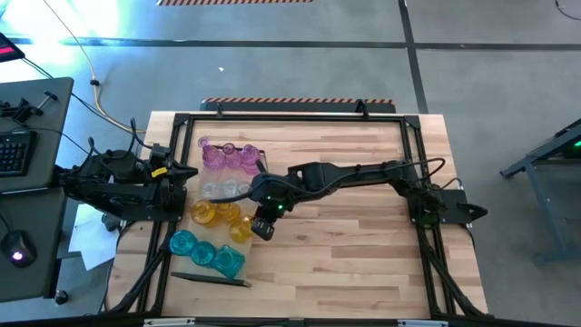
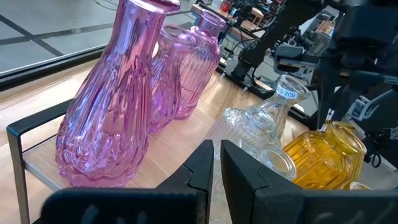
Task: Sort vases onto shelf
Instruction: Put the yellow flower vases on the shelf
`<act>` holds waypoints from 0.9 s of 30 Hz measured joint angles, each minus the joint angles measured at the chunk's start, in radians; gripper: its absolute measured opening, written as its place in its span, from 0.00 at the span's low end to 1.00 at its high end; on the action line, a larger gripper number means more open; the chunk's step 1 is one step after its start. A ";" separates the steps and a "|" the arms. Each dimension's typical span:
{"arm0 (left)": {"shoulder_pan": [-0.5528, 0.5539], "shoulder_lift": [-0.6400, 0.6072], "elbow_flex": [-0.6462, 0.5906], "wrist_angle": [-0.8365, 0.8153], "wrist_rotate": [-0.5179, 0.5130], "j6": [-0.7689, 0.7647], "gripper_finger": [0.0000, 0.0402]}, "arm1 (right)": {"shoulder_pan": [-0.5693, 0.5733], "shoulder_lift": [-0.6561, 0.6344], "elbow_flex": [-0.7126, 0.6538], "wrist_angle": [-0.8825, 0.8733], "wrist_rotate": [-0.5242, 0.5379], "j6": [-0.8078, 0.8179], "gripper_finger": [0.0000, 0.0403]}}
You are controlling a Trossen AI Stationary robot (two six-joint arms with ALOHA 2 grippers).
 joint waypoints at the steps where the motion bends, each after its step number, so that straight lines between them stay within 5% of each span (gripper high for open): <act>1: 0.000 0.000 0.000 0.000 0.000 0.000 0.05 | -0.003 0.000 0.000 0.004 0.000 0.000 0.00; 27: 0.000 0.000 0.000 0.000 0.000 0.006 0.05 | -0.005 0.002 0.000 0.116 -0.024 0.011 0.07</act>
